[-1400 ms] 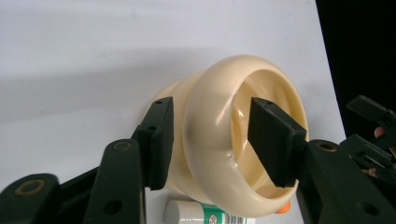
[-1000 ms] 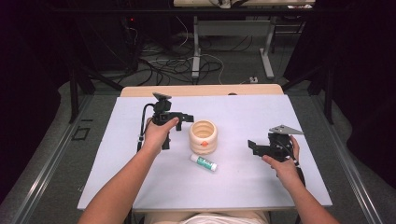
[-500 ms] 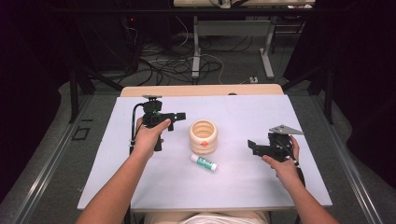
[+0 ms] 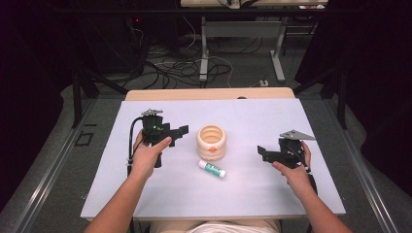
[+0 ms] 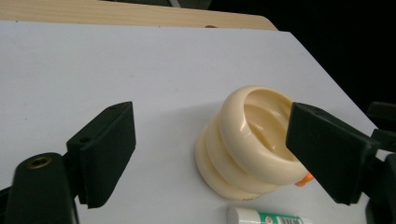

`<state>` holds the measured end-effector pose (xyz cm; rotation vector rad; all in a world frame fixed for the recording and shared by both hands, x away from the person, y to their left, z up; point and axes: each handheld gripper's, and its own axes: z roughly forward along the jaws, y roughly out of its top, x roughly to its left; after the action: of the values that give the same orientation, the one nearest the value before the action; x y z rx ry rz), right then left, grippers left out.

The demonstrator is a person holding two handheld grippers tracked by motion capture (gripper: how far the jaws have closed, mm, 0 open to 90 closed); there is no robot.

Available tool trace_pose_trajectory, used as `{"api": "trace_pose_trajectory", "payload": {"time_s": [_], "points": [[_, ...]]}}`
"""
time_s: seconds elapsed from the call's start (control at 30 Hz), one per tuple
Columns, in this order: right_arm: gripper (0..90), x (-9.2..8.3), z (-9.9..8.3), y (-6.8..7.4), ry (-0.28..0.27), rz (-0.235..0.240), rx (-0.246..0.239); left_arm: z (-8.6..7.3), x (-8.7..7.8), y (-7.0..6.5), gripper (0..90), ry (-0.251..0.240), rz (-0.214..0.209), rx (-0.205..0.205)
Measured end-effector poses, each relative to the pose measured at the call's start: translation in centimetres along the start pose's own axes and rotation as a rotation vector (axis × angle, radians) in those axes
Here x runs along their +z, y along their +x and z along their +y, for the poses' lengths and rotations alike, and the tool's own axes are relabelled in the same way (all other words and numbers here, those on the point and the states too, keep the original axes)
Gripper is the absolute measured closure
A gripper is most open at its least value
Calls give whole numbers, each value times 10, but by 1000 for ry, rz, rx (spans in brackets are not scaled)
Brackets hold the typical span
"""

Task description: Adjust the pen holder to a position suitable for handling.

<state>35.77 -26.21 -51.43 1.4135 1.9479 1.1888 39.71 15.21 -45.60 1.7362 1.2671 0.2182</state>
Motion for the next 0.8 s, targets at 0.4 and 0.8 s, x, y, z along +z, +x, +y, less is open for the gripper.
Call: {"api": "trace_pose_trajectory", "payload": {"time_s": [0.4,0.8], "points": [[82,-1,1,3,1,4,-7,-25,-15,11,4,-37,41,50],[121,-2,4,12,8,7,-84,-49,-31,14,6,-86,45,117]]}}
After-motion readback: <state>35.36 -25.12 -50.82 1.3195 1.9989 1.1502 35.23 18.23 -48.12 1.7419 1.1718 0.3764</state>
